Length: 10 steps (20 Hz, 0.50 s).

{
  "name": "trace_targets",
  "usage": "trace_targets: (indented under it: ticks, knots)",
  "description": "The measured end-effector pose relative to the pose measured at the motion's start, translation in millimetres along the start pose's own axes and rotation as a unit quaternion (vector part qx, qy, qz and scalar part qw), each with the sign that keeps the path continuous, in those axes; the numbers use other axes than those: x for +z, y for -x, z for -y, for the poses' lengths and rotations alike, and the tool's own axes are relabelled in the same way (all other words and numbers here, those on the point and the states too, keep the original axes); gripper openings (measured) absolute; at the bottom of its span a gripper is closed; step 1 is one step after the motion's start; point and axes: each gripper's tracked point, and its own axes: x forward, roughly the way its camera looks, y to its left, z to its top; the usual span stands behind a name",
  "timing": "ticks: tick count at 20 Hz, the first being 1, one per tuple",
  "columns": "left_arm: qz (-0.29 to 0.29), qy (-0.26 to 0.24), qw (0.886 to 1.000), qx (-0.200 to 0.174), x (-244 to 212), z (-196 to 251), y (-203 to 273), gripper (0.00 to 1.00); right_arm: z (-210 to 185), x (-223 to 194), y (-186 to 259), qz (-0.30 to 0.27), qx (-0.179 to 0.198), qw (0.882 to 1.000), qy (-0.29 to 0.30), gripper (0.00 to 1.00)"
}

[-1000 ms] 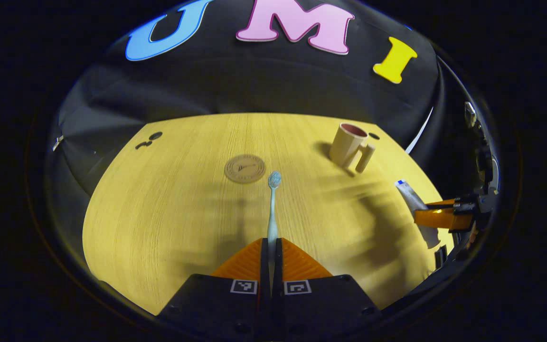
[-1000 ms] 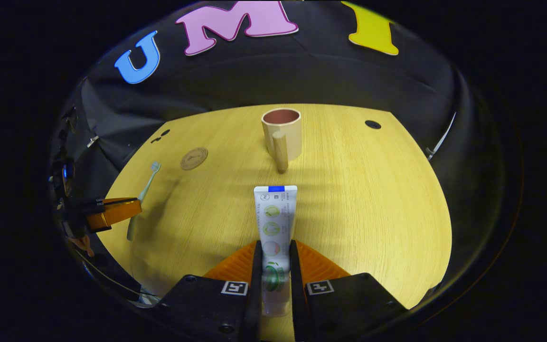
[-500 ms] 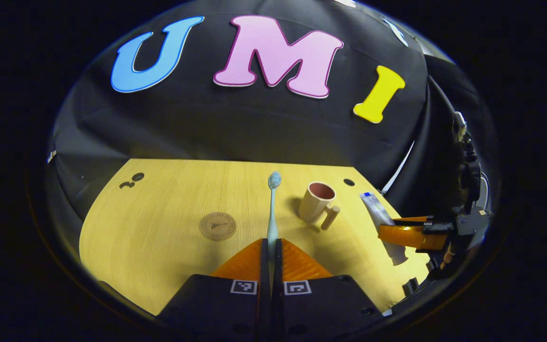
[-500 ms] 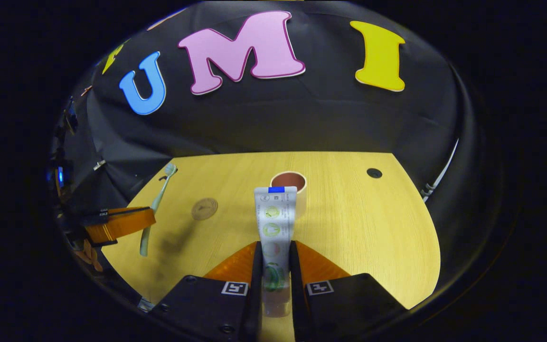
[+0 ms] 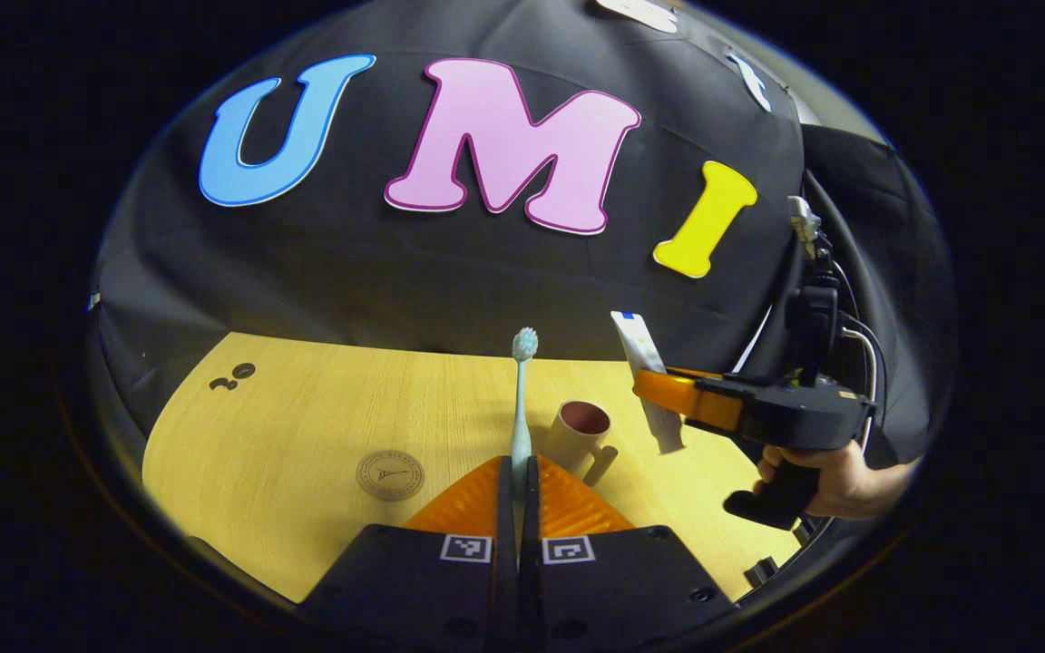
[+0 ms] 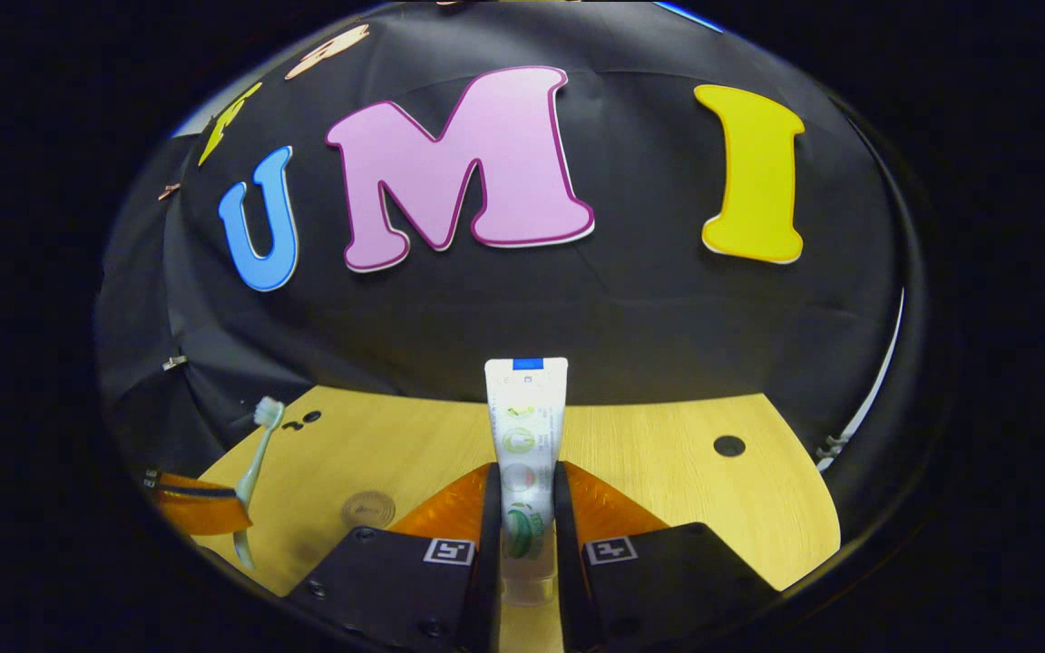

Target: Put the toothbrush and toothpaste on the desktop into the cup, then pick up the cup and place it on the coaster on the desktop.

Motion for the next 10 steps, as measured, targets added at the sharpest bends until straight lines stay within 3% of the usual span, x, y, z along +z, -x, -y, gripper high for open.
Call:
trace_targets:
  ticks: [6,10]
  knots:
    - [0.015,0.016,1.000,-0.001,10.4,2.4,-13.6,0.06,8.0,22.2,-51.6,0.110,-0.013,0.993,0.040,0.30]
    - [0.024,0.031,0.999,0.000,17.0,0.2,-22.1,0.06,19.9,6.4,-76.2,0.126,-0.030,0.991,0.034,0.29]
